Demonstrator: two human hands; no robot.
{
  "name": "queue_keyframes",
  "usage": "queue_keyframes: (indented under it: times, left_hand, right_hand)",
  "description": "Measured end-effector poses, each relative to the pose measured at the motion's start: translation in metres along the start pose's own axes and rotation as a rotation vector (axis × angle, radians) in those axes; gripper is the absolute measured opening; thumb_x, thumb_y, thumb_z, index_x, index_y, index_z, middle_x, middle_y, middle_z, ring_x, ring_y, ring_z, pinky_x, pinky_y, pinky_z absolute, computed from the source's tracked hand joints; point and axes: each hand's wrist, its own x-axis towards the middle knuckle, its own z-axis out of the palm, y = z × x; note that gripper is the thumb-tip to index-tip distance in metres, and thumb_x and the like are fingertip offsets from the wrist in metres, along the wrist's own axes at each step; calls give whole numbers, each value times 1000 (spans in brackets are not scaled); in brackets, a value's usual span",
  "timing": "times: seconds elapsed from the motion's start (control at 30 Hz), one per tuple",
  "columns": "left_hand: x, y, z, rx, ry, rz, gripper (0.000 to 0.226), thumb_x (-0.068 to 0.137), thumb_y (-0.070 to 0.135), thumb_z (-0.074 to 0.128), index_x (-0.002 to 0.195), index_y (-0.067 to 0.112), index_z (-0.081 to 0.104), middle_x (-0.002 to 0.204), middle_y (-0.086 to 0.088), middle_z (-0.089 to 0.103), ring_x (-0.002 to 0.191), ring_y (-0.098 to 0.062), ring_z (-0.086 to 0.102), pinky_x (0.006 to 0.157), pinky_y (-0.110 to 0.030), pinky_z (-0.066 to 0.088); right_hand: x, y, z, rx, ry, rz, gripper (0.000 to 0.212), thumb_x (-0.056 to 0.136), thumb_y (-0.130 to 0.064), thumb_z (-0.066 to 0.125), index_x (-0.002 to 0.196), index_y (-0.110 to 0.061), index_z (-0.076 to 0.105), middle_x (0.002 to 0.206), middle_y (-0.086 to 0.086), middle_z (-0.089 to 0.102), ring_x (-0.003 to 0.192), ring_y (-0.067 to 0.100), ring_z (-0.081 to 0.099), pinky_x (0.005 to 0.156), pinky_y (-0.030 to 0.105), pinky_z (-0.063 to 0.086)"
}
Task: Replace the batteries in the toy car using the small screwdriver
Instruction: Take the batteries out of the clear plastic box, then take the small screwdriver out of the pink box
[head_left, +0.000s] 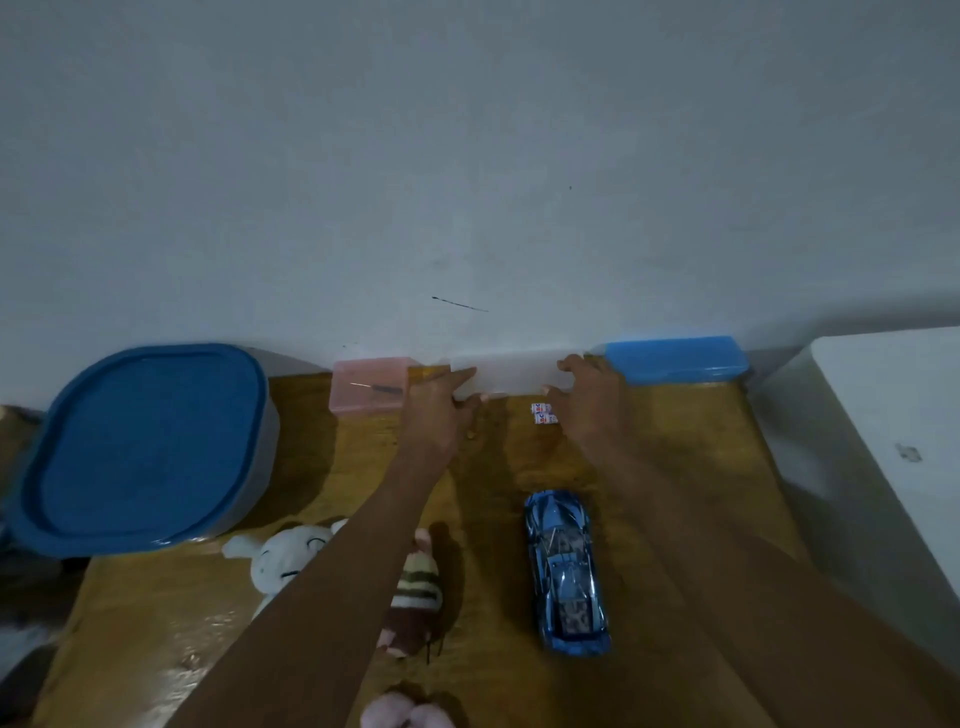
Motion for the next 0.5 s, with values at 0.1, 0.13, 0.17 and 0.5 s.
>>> queue_keyframes:
  times: [0.1, 0.13, 0.17, 0.5]
  left_hand:
    - [-12, -4, -26, -18, 89, 27, 45, 92, 28, 73, 135, 19, 64, 129, -8, 68, 114, -24, 65, 96, -40, 57]
    - [-18, -9, -36, -26, 143, 21, 43, 93, 30, 72, 134, 20, 64, 130, -6, 67, 115, -22, 64, 95, -39, 57]
    - [-23, -16, -46, -25, 202, 24, 41, 93, 32, 71, 132, 21, 65, 131, -4, 67, 116, -20, 62, 95, -36, 55]
    - [-34, -108, -97, -273, 125, -65, 63, 81, 51, 74, 139, 38, 52, 137, 5, 57, 124, -18, 57, 98, -45, 55]
  right_hand:
    - [1, -31, -8, -35, 18, -51, 36, 94, -37, 67, 127, -23, 63, 142, 5, 49, 131, 26, 45, 101, 39, 46]
    - [0, -44, -6, -9, 24, -112, 35, 94, -36, 67, 127, -24, 63, 140, 3, 51, 129, 24, 47, 99, 37, 46]
    - [-1, -57, -2, 31, 14, -175, 34, 94, -33, 68, 126, -24, 63, 136, 3, 54, 126, 23, 50, 97, 35, 47]
    - [-35, -133, 80, 190, -207, -288, 49, 92, -22, 72, 138, -26, 56, 131, 1, 59, 111, 14, 57, 83, 17, 42]
